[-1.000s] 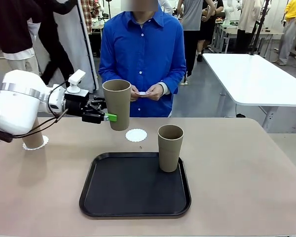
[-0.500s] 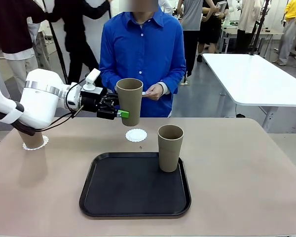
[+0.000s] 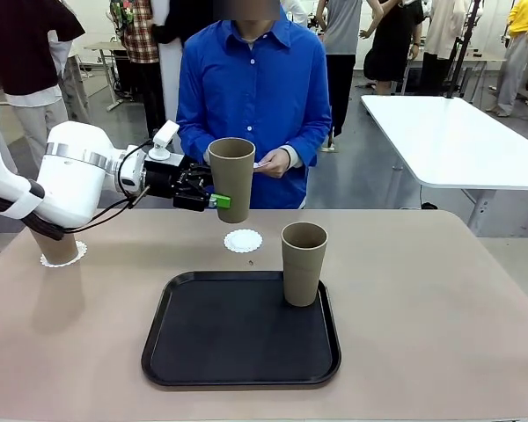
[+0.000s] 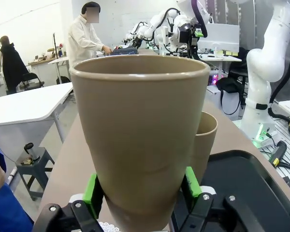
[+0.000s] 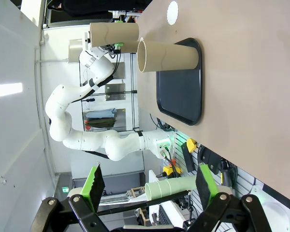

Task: Place coasters on the table and set cups on them.
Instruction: Take one Reusable plastic cup from the Flat Tray and place it on a coaster set by the human.

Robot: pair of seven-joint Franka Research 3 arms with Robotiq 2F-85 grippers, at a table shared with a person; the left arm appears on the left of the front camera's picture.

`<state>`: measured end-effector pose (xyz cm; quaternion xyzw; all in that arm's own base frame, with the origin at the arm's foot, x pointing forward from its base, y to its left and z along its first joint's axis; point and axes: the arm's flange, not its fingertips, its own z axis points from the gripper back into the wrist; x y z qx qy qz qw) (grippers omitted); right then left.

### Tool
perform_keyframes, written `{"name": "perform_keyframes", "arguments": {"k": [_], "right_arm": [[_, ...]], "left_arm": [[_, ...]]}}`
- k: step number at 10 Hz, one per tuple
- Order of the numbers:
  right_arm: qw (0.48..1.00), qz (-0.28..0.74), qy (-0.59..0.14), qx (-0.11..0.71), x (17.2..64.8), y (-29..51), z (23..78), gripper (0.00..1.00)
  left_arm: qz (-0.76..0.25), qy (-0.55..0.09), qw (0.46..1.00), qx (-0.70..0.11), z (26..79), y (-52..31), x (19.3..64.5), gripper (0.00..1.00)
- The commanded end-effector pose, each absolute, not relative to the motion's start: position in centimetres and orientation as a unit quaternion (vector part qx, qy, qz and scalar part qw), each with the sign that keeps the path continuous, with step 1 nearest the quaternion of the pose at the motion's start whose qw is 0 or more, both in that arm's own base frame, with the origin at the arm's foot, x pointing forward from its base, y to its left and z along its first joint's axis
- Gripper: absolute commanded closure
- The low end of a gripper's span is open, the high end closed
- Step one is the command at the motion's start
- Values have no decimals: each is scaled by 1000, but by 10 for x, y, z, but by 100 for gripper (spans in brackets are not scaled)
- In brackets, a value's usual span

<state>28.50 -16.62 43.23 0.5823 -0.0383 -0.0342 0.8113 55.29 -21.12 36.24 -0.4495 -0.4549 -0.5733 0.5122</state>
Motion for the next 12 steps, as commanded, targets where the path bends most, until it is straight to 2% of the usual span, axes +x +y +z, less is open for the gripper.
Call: {"name": "perform_keyframes", "arguments": {"k": [1,4,12], "right_arm": [[808,-32,-40,587,284,-166,432,0],[808,-32,-40,587,284,-166,432,0],[808,-32,-40,587,284,-166,432,0]], "left_arm": [[-574,-455,512,-449,363,-211,553,18],[-559,-448,515,-471,326,-202,585,18],[-577,-444,489,-480,272,-214,623,18]]}}
